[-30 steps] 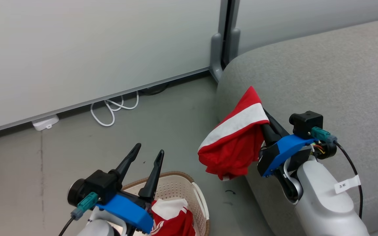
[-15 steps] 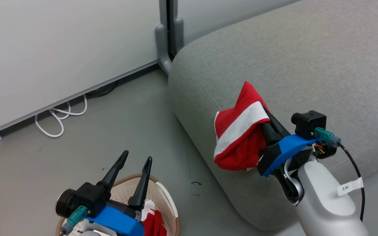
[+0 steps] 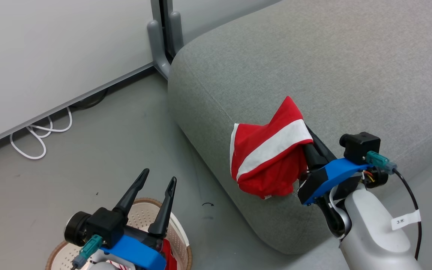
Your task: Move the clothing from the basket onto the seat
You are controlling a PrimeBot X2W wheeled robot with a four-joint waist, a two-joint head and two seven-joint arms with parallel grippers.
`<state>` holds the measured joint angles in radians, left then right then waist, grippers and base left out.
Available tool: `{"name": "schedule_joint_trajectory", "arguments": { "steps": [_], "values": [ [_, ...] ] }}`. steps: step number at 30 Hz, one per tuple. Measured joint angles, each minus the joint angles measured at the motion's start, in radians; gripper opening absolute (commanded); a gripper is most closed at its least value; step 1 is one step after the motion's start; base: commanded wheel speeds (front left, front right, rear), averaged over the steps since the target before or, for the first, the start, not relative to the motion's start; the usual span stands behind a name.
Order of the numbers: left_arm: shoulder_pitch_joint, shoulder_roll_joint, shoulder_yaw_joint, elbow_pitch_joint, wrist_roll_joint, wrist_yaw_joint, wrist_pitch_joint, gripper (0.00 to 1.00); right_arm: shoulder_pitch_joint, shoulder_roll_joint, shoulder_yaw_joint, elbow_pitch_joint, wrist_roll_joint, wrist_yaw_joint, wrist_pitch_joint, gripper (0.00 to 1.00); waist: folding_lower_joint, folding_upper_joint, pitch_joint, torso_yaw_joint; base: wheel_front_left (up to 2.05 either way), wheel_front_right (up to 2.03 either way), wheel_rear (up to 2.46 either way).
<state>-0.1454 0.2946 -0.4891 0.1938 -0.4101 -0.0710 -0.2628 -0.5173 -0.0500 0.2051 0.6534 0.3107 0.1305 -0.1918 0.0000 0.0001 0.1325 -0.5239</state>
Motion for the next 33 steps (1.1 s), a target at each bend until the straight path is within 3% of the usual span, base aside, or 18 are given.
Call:
{"name": "schedule_joint_trajectory", "arguments": {
  "steps": [7,12,16,21,24,33],
  "values": [
    [-0.01,-0.006,0.007,-0.003,0.018,-0.009,0.0,1.0,-0.004,0.001,-0.041,-0.024,0.048,0.0,-0.002,0.0,0.0,-0.0001,0.033,0.036,0.0,0.0,0.0],
    [-0.042,-0.002,0.0,-0.009,0.035,-0.02,0.0,1.0,-0.082,-0.01,-0.133,-0.065,0.059,0.0,0.04,0.0,0.0,0.0,0.078,0.073,0.0,0.0,0.0],
    [-0.086,0.003,-0.005,-0.02,0.052,-0.028,0.0,1.0,-0.187,-0.083,-0.237,-0.116,0.073,0.0,0.105,0.0,0.0001,-0.0001,0.142,0.116,0.0,0.0,0.0],
    [-0.117,0.02,-0.008,-0.036,0.063,-0.036,0.0,1.0,-0.285,-0.1,-0.374,-0.159,0.161,0.0,0.156,0.0,0.0001,0.0,0.204,0.151,0.0,0.0,0.0],
    [-0.149,0.042,0.004,-0.061,0.077,-0.039,0.0,1.0,-0.381,-0.144,-0.512,-0.179,0.217,0.0,0.196,0.0,0.0001,0.0,0.274,0.188,0.0,0.0,0.0],
    [-0.187,0.105,0.049,-0.155,0.113,-0.02,0.002,1.0,-0.461,-0.211,-0.716,-0.115,0.021,0.0,0.209,0.0,0.0002,-0.0001,0.43,0.262,0.0,0.0,0.0]
  ]
}}
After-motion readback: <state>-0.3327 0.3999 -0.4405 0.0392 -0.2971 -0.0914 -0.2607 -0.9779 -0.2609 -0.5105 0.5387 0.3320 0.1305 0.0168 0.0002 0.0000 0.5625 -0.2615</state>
